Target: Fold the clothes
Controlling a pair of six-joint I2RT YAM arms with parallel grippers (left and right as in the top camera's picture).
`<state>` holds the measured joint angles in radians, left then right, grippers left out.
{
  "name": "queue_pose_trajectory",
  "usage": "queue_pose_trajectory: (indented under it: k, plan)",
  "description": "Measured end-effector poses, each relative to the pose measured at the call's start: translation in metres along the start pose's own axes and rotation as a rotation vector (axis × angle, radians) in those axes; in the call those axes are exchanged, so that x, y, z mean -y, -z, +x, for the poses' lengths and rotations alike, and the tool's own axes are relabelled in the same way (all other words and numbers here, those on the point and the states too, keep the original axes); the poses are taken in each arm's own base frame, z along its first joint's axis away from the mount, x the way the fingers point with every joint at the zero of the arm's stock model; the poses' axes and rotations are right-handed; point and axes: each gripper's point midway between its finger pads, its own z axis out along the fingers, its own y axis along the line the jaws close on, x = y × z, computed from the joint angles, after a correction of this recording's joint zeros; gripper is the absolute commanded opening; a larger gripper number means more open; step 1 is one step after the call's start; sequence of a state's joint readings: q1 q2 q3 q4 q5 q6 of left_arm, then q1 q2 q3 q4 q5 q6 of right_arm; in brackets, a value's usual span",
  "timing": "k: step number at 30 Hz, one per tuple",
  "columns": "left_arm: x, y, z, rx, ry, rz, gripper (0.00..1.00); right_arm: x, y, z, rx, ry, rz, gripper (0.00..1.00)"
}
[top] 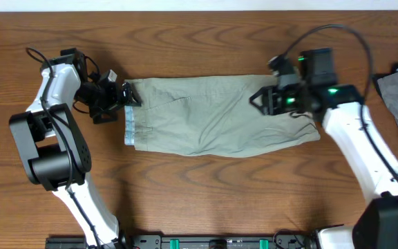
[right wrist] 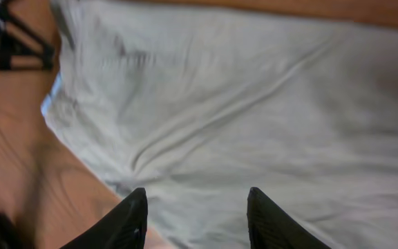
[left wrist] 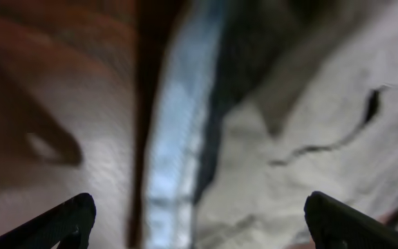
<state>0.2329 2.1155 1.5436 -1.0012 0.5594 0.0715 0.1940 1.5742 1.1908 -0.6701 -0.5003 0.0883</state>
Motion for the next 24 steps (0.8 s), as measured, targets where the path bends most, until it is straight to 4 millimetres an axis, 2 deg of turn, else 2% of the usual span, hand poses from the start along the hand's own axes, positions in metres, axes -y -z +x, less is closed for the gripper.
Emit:
queue_pose_trajectory:
  k: [5, 11, 17, 22, 24]
  plan:
    - [-0.012, 0.0, -0.007, 0.026, -0.038, -0.066, 0.98, -0.003, -0.037, 0.027, -0.134, -0.047, 0.018, 0.35]
    - [-0.015, -0.004, -0.007, 0.02, -0.056, -0.091, 0.99, 0.018, -0.079, 0.066, -0.301, -0.243, 0.074, 0.21]
    - [-0.01, -0.015, -0.001, -0.014, -0.06, -0.066, 0.91, 0.034, -0.095, 0.098, -0.42, -0.388, 0.134, 0.2]
    - [0.003, -0.025, 0.002, -0.041, -0.085, -0.031, 0.76, 0.037, -0.095, 0.103, -0.436, -0.416, 0.153, 0.2]
    - [0.01, -0.031, 0.004, -0.055, -0.102, -0.015, 0.67, 0.037, -0.095, 0.103, -0.437, -0.418, 0.158, 0.21]
